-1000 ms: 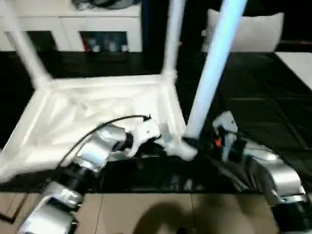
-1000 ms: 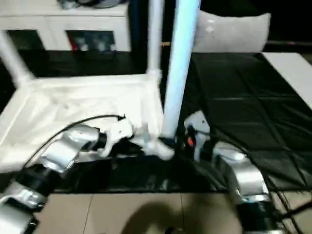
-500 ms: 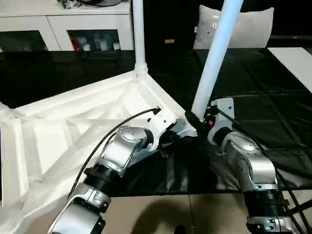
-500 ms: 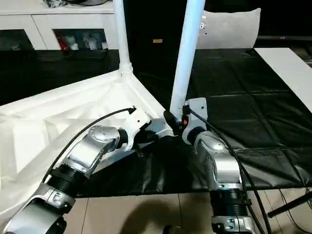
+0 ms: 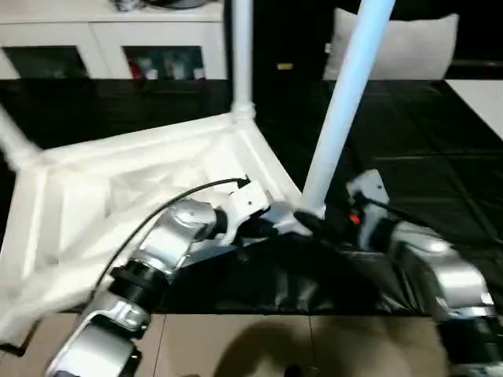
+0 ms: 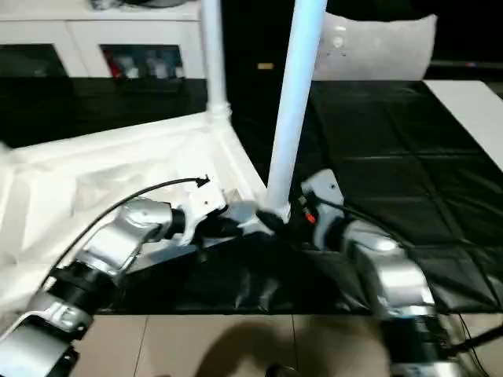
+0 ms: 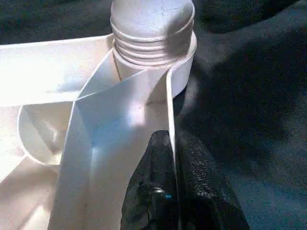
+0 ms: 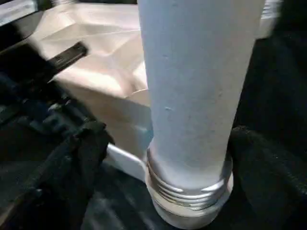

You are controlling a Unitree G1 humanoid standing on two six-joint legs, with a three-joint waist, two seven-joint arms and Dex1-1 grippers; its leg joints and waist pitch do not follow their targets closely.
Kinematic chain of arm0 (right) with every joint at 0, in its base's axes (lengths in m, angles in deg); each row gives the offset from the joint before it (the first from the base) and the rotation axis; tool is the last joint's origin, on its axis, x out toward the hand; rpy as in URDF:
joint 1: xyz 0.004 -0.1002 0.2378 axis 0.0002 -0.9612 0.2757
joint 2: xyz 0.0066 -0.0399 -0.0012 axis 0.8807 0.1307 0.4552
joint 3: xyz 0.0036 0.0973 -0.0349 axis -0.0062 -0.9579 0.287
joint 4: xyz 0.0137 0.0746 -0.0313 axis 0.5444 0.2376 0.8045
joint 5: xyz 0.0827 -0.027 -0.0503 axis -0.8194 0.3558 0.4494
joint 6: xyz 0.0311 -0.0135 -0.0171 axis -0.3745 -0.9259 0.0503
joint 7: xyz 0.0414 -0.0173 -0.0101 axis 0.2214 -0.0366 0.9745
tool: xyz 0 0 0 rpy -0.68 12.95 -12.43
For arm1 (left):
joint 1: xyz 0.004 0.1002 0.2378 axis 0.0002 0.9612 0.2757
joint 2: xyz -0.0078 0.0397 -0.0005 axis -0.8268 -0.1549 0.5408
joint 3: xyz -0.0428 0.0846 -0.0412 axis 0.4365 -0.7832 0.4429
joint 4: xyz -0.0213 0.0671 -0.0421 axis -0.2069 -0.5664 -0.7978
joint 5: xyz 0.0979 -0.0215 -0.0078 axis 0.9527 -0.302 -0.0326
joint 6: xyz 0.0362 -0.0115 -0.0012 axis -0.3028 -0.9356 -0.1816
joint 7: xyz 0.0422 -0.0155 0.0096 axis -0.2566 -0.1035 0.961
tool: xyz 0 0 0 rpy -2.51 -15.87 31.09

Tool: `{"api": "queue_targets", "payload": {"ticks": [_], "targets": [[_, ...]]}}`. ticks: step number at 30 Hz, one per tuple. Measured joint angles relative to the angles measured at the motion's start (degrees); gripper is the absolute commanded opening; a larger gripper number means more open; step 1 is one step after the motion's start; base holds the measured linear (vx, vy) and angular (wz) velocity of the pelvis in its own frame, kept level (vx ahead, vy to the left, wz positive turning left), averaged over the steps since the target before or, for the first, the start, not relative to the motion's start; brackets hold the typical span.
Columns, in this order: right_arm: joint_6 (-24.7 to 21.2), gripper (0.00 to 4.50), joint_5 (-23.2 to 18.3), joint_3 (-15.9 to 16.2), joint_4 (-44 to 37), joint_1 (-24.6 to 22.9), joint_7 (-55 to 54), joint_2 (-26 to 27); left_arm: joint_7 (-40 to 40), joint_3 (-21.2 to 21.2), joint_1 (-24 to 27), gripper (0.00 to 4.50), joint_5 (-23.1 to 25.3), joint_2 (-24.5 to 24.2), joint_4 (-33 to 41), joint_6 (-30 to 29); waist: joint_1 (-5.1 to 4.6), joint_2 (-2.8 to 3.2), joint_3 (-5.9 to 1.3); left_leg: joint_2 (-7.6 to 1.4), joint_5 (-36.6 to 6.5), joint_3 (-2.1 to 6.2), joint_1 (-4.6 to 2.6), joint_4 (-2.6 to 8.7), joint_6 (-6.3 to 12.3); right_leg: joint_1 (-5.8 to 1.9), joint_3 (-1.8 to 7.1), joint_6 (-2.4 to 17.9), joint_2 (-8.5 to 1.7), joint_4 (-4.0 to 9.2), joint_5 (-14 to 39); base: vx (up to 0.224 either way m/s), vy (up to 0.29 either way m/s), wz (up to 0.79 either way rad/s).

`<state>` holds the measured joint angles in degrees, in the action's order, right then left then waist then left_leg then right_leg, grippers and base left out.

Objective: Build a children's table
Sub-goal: Rotate leg to tighten

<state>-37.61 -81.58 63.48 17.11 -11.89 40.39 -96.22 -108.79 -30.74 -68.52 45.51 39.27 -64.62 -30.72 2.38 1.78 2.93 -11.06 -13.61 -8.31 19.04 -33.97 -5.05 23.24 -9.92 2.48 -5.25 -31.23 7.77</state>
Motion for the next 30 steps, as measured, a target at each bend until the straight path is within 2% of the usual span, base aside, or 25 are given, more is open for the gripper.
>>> {"api": "queue_targets", "payload": {"ticks": [4,7,10,12,15,30], "targets": [[0.8,4.46,0.0,0.8,0.0,0.0,5.4,-3.5,-4.8,-1.4,0.0,0.0,-0.6,-2.3,0.0,2.7,0.77,0.0,0.0,0.0,0.0,0.0,0.0,-0.02,0.0,0.0,0.02,0.0,-0.01,-0.03,0.0,0.0,0.0,0.0],[1.4,4.46,-2.0,1.8,0.0,0.0,11.0,-5.9,-8.3,-2.2,0.0,0.0,-1.0,-3.9,0.1,5.0,1.36,0.0,0.0,-0.01,0.0,-0.01,-0.01,-0.03,0.0,0.0,0.01,0.0,-0.01,-0.07,0.0,0.0,0.0,0.0],[1.4,4.21,-3.4,2.2,0.0,0.0,14.7,-7.2,-11.2,-2.9,0.0,0.0,-1.1,-5.4,0.5,6.3,1.77,-0.01,0.0,-0.01,0.0,-0.02,-0.02,-0.06,0.0,0.0,0.03,0.0,-0.02,-0.1,0.0,0.0,0.0,0.0],[1.7,4.21,-3.8,2.5,0.1,0.1,16.8,-7.7,-12.9,-3.5,0.0,0.0,-1.1,-6.1,0.7,7.1,2.1,-0.01,0.0,-0.02,0.0,-0.03,-0.03,-0.08,0.0,0.0,0.04,0.0,-0.02,-0.13,0.0,0.0,0.0,0.0],[1.8,3.81,-4.3,2.8,0.1,0.3,19.4,-8.2,-14.9,-4.4,0.0,0.0,-1.1,-6.8,0.9,8.8,2.77,-0.02,0.0,-0.01,0.0,-0.09,-0.05,-0.11,0.0,0.0,0.06,0.0,-0.03,-0.17,0.0,0.0,0.0,0.0],[2.3,2.74,-5.5,4.1,1.0,1.5,22.8,-8.6,-15.8,-5.0,-0.1,0.0,-0.8,-7.1,0.4,11.2,2.85,-0.05,0.01,-0.01,0.0,-0.12,-0.05,-0.21,-0.01,0.0,0.11,0.0,-0.04,-0.27,0.0,0.0,0.0,0.0]]}}
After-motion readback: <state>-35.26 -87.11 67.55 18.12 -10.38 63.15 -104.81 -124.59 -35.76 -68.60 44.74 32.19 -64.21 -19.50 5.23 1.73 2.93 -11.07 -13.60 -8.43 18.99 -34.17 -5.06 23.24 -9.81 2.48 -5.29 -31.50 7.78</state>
